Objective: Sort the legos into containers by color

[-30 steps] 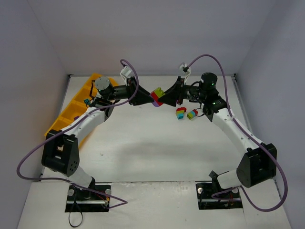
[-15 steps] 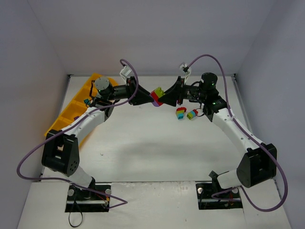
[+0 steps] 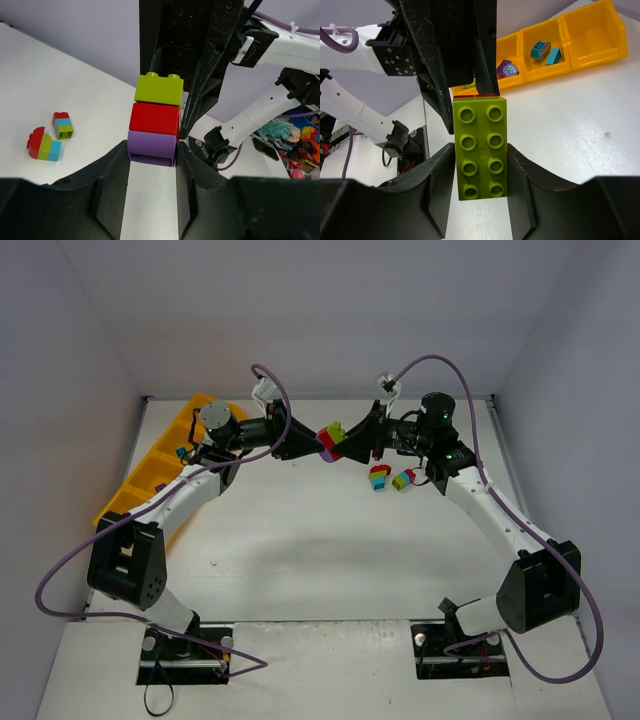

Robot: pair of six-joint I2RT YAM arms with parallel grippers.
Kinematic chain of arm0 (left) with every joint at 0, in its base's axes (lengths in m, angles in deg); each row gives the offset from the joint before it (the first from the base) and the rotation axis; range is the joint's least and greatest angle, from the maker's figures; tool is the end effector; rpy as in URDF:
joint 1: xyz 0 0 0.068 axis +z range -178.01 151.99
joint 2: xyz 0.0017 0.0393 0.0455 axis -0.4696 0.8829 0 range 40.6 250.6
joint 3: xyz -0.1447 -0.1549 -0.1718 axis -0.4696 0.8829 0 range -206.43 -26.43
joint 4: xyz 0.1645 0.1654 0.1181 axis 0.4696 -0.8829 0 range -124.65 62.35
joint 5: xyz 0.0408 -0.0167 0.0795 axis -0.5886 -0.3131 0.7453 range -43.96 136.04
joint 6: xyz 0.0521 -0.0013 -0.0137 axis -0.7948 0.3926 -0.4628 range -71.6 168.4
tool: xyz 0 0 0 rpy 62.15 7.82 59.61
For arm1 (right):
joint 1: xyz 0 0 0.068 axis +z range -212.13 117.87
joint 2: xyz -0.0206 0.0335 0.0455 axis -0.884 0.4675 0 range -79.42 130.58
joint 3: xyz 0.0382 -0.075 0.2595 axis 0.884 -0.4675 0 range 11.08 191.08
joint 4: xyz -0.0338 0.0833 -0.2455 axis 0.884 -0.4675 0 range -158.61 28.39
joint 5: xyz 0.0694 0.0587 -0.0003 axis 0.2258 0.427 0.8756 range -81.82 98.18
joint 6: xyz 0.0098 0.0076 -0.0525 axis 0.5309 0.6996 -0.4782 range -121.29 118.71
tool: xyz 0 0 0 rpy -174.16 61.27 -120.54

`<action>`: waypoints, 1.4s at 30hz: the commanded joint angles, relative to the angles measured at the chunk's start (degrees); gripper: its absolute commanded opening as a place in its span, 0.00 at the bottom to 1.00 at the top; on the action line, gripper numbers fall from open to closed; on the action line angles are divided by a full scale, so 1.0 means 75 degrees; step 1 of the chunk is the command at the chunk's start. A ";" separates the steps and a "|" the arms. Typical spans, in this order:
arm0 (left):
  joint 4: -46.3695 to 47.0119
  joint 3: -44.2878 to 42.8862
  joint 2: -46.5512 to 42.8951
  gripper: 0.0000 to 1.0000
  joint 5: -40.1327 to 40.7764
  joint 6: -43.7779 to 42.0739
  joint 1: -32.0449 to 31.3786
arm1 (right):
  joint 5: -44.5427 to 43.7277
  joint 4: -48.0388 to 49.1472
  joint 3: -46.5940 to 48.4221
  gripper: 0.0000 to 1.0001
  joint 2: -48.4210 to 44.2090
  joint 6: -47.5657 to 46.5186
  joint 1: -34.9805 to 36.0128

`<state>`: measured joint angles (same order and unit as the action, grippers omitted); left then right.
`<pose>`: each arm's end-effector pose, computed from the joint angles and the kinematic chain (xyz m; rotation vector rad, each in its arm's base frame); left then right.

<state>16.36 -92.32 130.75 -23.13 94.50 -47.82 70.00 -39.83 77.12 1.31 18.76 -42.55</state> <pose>0.3182 -0.1500 0.3608 0.8764 1.4428 -1.6296 0.2908 0.1367 0.3811 -0.9297 1.3837 1.3068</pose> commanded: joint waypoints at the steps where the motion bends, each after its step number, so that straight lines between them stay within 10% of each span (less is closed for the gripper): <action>1: 0.0414 -0.0250 -0.0418 0.00 0.0456 -0.0416 0.0017 | 0.0136 0.0202 0.0089 0.39 -0.0170 -0.0119 0.0062; 26: 0.0331 0.0054 -0.0594 0.00 0.0632 -0.0534 -0.0030 | 0.0230 0.0084 0.0288 0.37 0.0076 -0.0166 0.0390; 33: 0.0296 0.0090 -0.0641 0.00 0.0597 -0.0558 -0.0030 | 0.0136 0.0026 0.0277 0.00 0.0053 -0.0213 0.0402; 42: -0.0755 0.0289 -0.0921 0.00 0.0293 -0.1235 0.0052 | -0.0005 -0.0138 -0.0004 0.00 -0.0462 -0.0295 -0.0054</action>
<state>11.66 -89.92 128.34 -21.73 90.29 -47.86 69.17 -43.35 76.99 1.72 16.66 -41.96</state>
